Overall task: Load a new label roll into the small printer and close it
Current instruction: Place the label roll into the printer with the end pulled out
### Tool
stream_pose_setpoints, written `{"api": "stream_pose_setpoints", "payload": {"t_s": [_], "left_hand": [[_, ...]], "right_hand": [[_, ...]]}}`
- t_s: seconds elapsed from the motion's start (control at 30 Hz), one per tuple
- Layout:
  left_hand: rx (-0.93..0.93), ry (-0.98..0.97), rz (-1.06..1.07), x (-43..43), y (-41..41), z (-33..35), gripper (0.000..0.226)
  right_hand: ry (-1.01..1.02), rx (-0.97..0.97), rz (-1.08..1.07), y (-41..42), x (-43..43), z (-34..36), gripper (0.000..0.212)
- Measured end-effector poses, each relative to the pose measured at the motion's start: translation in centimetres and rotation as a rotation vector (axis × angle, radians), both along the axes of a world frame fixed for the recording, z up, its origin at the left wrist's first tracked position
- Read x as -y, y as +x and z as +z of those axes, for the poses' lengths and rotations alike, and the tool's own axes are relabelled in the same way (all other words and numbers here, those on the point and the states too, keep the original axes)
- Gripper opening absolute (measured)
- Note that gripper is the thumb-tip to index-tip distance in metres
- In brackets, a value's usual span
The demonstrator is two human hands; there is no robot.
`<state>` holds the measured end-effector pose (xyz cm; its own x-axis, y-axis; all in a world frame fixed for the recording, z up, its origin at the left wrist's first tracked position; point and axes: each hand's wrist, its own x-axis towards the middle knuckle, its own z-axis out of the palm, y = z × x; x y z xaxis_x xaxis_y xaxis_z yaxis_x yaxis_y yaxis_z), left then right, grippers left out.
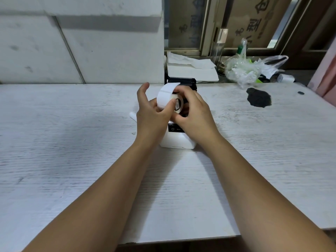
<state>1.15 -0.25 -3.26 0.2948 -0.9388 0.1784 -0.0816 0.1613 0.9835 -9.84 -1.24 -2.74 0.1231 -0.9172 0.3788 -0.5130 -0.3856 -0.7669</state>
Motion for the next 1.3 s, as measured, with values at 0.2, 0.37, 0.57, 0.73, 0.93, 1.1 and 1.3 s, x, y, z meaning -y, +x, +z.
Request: {"api": "stream_pose_setpoints", "payload": {"t_s": [0.2, 0.37, 0.57, 0.73, 0.93, 1.1, 1.3], "left_hand": [[-0.034, -0.029, -0.078, 0.0, 0.2, 0.1, 0.065], [0.142, 0.007, -0.051, 0.3, 0.8, 0.1, 0.025], [0.46, 0.064, 0.01, 0.2, 0.6, -0.3, 0.013], [0.613, 0.043, -0.052, 0.2, 0.5, -0.6, 0.027], [1.0, -0.157, -0.206, 0.7, 1.1, -1.2, 0.04], [1.209, -0.244, -0.194, 0.4, 1.1, -1.0, 0.052], [1.209, -0.074, -0.276, 0.1, 1.3, -0.2, 0.066]], "right_hand": [[0.038, -0.029, -0.087, -0.3, 0.3, 0.2, 0.046], [0.135, 0.066, -0.087, -1.9, 0.5, 1.1, 0.048], [0.224, 0.076, -0.045, -3.3, 0.9, 0.8, 0.052], [0.222, 0.074, -0.038, -4.2, 0.9, 1.2, 0.046], [0.2, 0.074, -0.042, -4.4, 0.7, 1.4, 0.044], [0.181, 0.089, -0.054, -4.1, 0.8, 1.1, 0.047], [0.179, 0.04, -0.03, -4.0, 0.5, 1.3, 0.044]]}}
